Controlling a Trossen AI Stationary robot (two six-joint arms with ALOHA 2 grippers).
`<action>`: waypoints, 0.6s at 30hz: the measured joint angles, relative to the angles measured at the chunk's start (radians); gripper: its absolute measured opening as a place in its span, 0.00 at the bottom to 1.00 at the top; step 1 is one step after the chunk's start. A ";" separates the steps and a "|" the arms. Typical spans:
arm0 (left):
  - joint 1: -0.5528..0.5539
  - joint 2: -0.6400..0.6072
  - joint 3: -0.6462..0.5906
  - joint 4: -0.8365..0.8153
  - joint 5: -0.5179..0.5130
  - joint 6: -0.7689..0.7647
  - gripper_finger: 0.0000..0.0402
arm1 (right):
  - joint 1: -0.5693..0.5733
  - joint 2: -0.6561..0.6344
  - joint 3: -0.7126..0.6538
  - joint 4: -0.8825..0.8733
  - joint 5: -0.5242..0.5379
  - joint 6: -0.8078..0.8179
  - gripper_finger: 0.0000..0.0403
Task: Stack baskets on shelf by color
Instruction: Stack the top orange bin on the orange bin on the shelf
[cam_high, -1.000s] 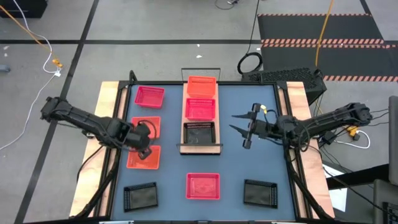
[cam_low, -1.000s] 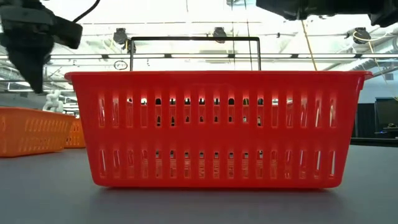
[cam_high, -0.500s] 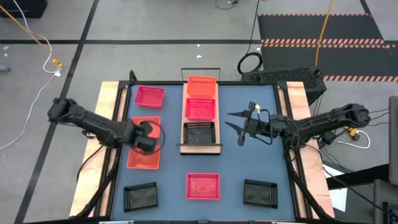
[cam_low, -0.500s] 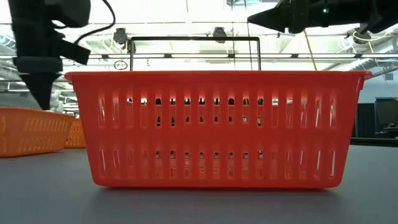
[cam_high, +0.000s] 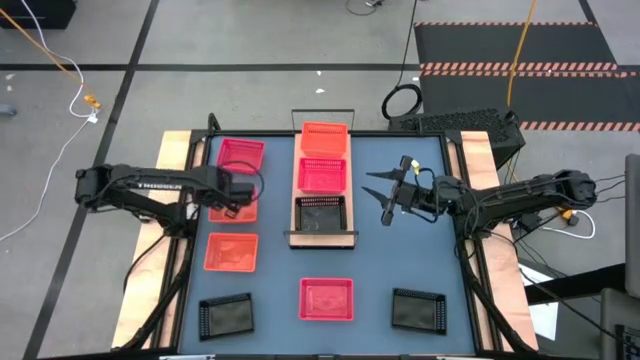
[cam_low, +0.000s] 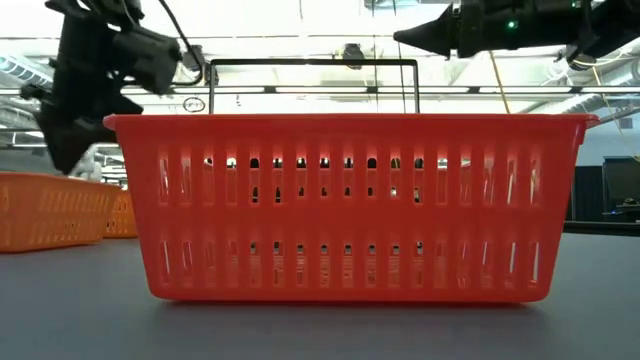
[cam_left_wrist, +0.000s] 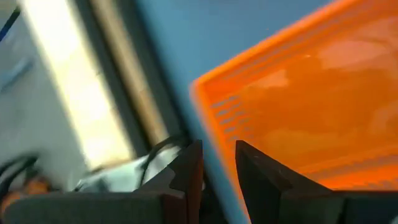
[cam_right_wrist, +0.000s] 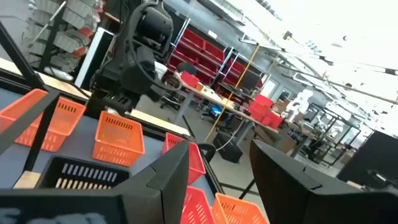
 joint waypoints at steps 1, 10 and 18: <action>0.018 0.000 0.000 -0.018 0.000 -0.011 0.24 | -0.003 0.000 0.000 -0.008 0.000 0.002 0.41; 0.118 0.002 -0.019 0.066 -0.005 0.063 0.24 | -0.012 0.000 0.000 -0.089 0.000 0.024 0.41; 0.185 0.001 -0.059 0.142 -0.021 0.141 0.24 | -0.012 0.000 0.000 -0.101 0.000 0.024 0.41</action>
